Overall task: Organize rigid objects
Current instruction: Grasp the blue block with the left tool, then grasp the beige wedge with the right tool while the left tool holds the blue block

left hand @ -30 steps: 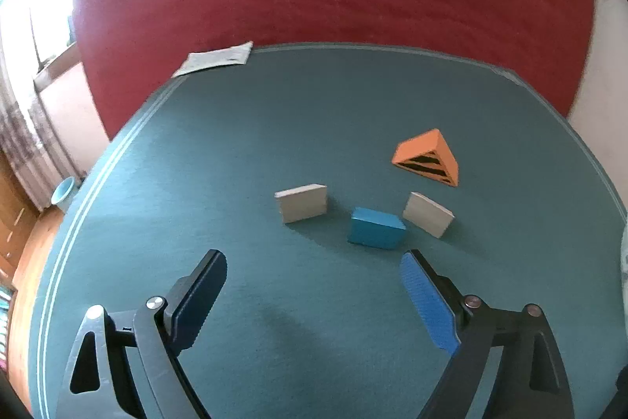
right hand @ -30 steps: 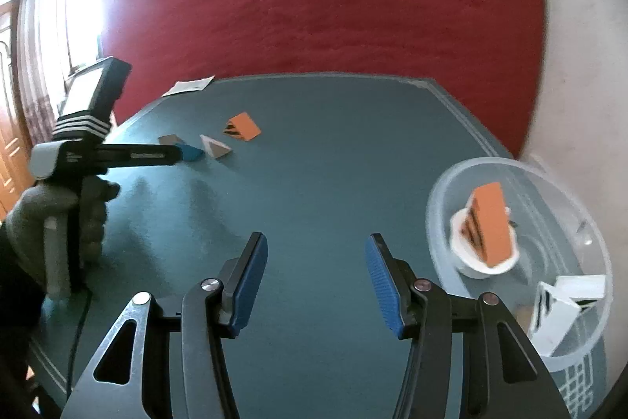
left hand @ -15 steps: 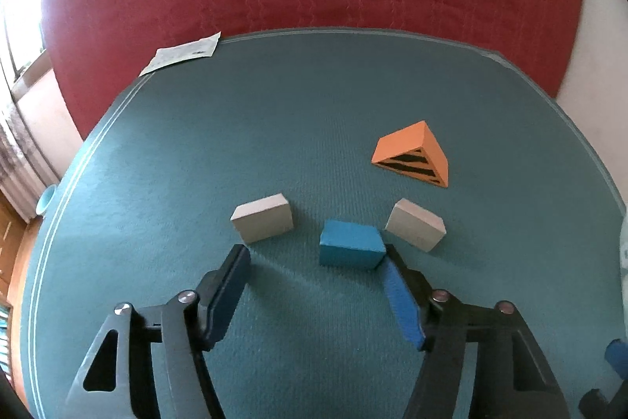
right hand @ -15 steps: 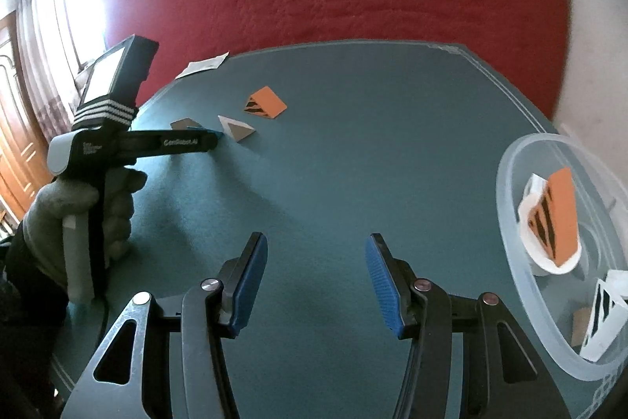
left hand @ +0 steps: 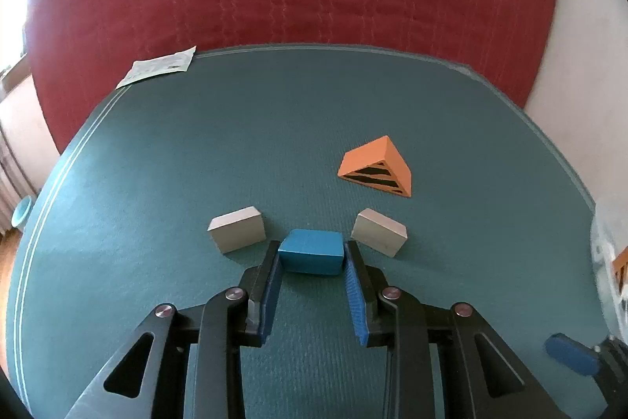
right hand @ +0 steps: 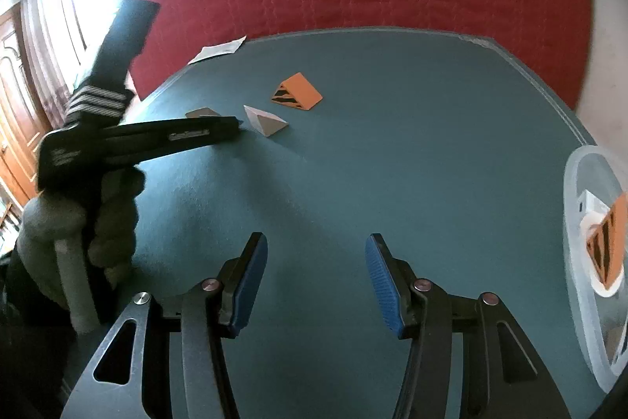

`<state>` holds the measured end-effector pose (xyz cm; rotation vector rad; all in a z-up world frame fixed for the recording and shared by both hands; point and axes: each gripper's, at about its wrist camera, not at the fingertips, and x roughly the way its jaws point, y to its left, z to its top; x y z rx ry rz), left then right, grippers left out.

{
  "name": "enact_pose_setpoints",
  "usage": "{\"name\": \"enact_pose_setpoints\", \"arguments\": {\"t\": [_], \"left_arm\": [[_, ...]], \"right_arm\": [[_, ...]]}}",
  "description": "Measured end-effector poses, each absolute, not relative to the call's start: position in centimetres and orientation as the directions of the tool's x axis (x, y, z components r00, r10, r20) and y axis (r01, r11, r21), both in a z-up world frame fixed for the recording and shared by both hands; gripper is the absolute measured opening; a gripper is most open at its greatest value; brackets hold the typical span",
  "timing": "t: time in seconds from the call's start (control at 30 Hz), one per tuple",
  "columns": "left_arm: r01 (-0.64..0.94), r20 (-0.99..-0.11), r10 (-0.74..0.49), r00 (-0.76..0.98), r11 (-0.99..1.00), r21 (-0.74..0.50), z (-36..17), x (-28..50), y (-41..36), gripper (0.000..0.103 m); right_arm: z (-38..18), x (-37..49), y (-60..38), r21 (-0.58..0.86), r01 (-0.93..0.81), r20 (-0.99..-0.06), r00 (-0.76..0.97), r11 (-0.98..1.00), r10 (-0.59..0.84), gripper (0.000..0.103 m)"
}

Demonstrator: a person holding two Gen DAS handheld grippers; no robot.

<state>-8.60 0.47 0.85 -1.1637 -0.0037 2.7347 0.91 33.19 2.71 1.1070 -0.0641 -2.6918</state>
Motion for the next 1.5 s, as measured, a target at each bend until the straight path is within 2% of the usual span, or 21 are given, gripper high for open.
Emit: {"name": "enact_pose_setpoints", "arguments": {"t": [0.23,0.4,0.73,1.17,1.37,1.5], "left_arm": [[-0.142,-0.677,0.137,-0.723,-0.989,-0.049,1.9,-7.4,-0.9,0.032],[-0.078,-0.663,0.059,-0.746,-0.997,0.000,2.2,-5.9,-2.7,0.032],[0.040,-0.661,0.003,-0.751,-0.998,-0.050,2.0,-4.5,-7.6,0.032],[0.046,-0.669,0.019,-0.743,-0.996,-0.080,1.9,-3.9,-8.3,0.032],[0.045,-0.675,0.021,-0.737,-0.996,-0.079,1.9,-3.9,-8.3,0.032],[0.039,-0.677,0.022,-0.735,-0.996,-0.075,1.8,-3.8,-8.2,0.032]], "right_arm": [[2.8,-1.0,32.9,0.160,0.176,-0.707,-0.666,-0.971,-0.237,0.054],[3.2,-2.6,32.2,0.163,0.182,-0.712,-0.659,-0.970,-0.243,0.054],[3.4,-6.9,28.8,0.202,0.213,-0.719,-0.630,-0.956,-0.292,0.052],[3.2,-9.9,25.7,0.184,0.218,-0.709,-0.646,-0.959,-0.283,0.051],[3.1,-10.7,24.6,0.130,0.196,-0.715,-0.661,-0.972,-0.229,0.051],[3.1,-11.6,24.0,0.105,0.178,-0.720,-0.665,-0.978,-0.198,0.046]]}}
